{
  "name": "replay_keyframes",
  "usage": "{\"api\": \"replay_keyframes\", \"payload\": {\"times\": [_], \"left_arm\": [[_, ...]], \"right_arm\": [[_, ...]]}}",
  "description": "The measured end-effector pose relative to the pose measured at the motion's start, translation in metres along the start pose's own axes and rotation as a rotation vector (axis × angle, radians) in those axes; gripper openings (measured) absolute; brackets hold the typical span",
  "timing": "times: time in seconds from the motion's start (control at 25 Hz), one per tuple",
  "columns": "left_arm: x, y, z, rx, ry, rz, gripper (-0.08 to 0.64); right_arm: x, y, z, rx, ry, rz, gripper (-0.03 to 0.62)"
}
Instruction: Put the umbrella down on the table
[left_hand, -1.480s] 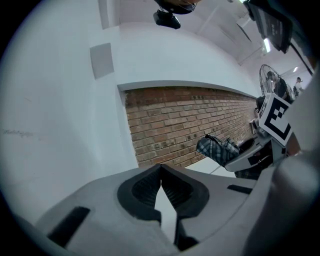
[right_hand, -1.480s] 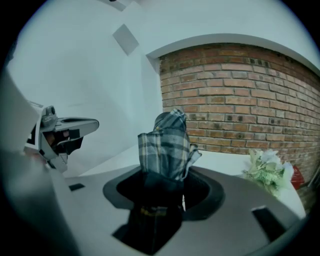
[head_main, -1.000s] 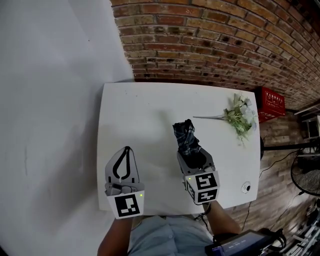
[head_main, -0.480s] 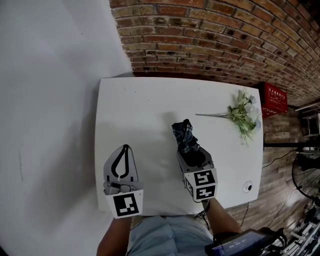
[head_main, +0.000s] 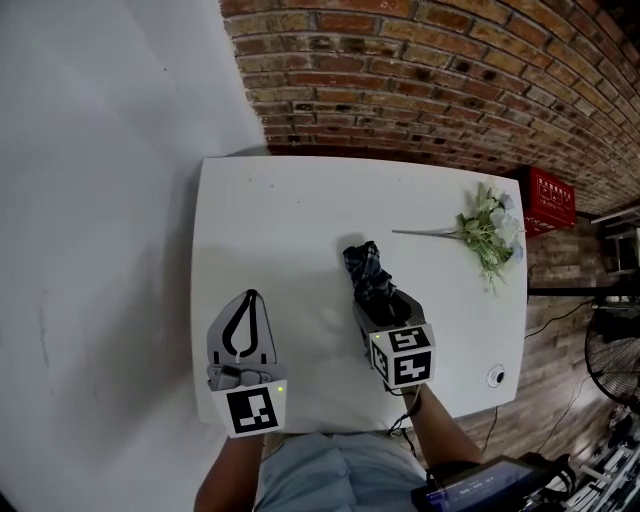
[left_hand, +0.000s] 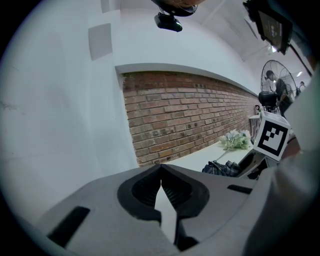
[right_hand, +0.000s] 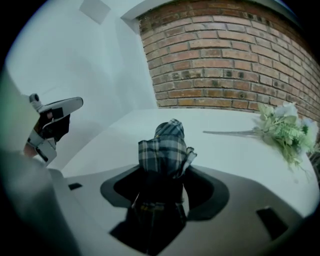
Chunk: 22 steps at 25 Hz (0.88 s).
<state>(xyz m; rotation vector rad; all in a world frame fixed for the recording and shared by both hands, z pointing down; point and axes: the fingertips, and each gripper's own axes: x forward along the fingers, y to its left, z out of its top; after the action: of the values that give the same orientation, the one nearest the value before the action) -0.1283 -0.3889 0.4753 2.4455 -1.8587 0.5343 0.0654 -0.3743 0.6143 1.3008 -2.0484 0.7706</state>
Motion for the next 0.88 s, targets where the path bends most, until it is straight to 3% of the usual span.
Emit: {"api": "replay_keyframes", "payload": {"times": [0.2, 0.52, 0.72, 0.88], "left_arm": [[-0.004, 0.002, 0.006, -0.007, -0.016, 0.006, 0.006], [-0.026, -0.008, 0.046, 0.000, -0.092, 0.007, 0.006], [-0.056, -0.016, 0.093, 0.011, -0.166, 0.023, 0.005], [-0.084, -0.018, 0.136, 0.035, -0.252, 0.041, 0.006]], "right_arm": [[-0.008, 0.007, 0.008, -0.009, -0.021, 0.027, 0.301], [-0.062, 0.017, 0.054, -0.043, -0.214, 0.024, 0.266], [-0.114, 0.030, 0.083, -0.089, -0.366, 0.017, 0.168], [-0.163, 0.044, 0.112, -0.203, -0.545, -0.033, 0.006]]}}
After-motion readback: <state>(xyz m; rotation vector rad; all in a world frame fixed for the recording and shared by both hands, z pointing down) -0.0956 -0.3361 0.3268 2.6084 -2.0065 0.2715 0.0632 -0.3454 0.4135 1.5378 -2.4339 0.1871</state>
